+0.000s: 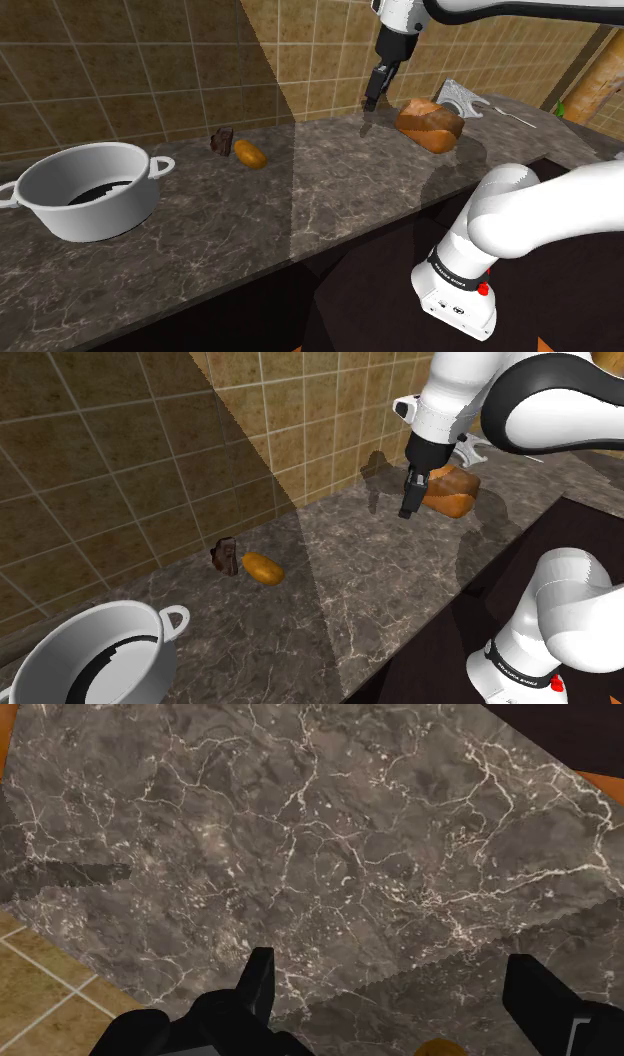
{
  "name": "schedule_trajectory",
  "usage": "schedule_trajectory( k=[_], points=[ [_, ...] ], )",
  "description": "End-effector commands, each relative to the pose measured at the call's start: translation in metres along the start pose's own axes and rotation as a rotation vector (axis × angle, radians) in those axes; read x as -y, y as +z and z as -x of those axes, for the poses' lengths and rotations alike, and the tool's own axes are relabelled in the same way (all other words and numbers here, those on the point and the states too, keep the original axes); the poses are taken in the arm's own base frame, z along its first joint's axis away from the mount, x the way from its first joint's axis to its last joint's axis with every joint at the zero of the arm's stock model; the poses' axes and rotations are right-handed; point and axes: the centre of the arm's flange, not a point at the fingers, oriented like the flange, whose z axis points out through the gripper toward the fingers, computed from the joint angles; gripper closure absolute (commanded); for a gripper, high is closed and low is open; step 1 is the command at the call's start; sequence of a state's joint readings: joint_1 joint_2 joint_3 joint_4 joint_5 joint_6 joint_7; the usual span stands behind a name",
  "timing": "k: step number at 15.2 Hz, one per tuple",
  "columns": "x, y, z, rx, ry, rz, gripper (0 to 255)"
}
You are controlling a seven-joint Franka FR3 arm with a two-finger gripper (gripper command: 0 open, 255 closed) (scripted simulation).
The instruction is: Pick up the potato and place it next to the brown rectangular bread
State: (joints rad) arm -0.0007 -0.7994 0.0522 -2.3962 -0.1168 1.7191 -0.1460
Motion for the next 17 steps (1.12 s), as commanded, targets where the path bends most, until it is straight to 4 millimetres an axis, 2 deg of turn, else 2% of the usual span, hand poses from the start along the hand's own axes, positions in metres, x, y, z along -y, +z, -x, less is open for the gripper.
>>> schedule_trajectory(
  k=[1, 17],
  points=[
    [0.0, 0.0, 0.0, 0.0, 0.0, 0.0, 0],
    [0.047, 0.112, -0.178, 0.045, 0.054, -0.034, 0]
  ],
)
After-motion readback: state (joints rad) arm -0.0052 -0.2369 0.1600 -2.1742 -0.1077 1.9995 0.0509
